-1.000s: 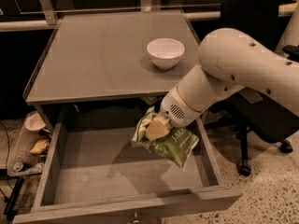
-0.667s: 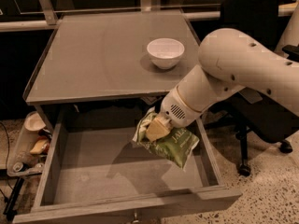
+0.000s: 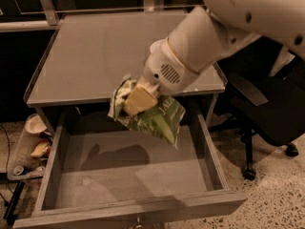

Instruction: Pick green jalapeno chip bag from top drawer and place on counter

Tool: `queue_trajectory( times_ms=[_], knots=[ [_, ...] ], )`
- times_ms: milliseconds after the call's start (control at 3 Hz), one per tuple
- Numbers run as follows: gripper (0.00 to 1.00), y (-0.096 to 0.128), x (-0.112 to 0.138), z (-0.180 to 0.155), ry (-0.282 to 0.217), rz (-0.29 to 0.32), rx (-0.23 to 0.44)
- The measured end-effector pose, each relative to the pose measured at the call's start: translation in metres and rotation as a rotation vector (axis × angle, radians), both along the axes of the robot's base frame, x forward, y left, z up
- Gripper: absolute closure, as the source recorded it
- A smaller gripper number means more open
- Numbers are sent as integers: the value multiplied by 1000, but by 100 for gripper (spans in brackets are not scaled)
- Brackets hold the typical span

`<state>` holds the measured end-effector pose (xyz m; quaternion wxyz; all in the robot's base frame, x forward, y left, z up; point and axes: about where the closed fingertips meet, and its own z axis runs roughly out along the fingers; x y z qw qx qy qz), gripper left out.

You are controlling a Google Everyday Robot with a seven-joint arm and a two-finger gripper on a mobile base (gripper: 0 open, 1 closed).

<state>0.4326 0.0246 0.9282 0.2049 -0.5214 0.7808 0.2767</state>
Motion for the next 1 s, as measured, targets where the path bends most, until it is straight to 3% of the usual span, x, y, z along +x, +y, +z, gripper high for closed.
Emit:
queue_trajectory(
  times_ms=[333, 1000],
  knots=[
    [100, 28, 16, 43, -48, 48, 23],
    [100, 38, 21, 53, -70, 53, 50]
  ],
)
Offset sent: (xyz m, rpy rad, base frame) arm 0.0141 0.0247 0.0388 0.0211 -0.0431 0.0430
